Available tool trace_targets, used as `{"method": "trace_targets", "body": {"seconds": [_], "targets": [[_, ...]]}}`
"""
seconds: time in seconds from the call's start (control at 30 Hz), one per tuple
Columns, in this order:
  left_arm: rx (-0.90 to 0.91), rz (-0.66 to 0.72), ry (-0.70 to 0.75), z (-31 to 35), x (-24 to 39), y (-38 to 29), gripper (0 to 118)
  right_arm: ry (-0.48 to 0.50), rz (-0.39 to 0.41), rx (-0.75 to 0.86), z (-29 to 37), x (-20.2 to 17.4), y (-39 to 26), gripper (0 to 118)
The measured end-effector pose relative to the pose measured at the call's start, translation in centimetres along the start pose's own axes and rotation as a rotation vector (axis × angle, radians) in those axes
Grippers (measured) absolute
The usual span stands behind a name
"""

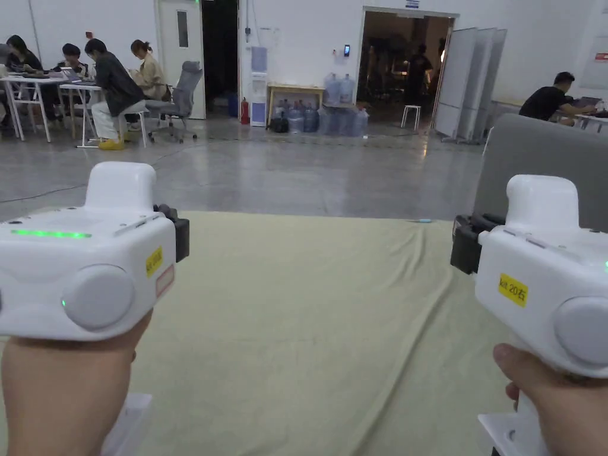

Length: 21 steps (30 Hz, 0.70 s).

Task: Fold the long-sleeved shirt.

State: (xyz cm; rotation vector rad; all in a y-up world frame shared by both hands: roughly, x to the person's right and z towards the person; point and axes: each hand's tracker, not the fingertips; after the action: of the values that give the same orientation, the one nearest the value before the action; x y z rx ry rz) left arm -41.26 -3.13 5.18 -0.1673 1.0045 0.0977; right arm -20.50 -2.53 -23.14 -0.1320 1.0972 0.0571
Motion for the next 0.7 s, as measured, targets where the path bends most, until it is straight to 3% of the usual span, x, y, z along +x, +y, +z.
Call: {"method": "trace_targets", "body": {"seconds": [0.27,0.3,0.33,0.37,0.4,0.5,0.6,0.63,0.7], "targets": [[-0.015,-0.004,0.039,1.8,1.1,-1.5,0,0.012,-0.028,-0.029,0.4,0.6,-1.3,0],[-0.006,-0.002,0.038,2.1,1.2,-1.4,2,0.029,-0.025,-0.037,0.3,0.7,-1.0,31],[0.006,0.002,0.033,2.4,1.2,-1.2,24,0.049,-0.014,-0.055,0.0,0.6,-0.7,68],[0.012,0.003,0.030,2.6,1.4,-1.0,63,0.062,-0.010,-0.072,-0.3,0.5,-0.5,104],[0.010,-0.003,0.037,2.6,1.7,-0.7,116,0.048,-0.015,-0.108,-0.8,0.3,-0.5,118],[0.083,-0.023,0.094,2.7,2.5,0.3,118,0.119,-0.008,-0.084,-1.2,0.6,-0.2,118],[0.067,-0.021,0.082,1.5,3.2,1.3,118,0.120,0.000,-0.053,-0.5,0.2,0.1,118],[0.062,-0.016,0.076,4.1,2.1,0.0,118,0.115,-0.001,-0.048,-0.5,0.1,0.4,118],[0.048,-0.008,0.064,4.3,1.9,0.0,118,0.068,-0.001,-0.046,-0.7,-0.2,0.9,118]]}}
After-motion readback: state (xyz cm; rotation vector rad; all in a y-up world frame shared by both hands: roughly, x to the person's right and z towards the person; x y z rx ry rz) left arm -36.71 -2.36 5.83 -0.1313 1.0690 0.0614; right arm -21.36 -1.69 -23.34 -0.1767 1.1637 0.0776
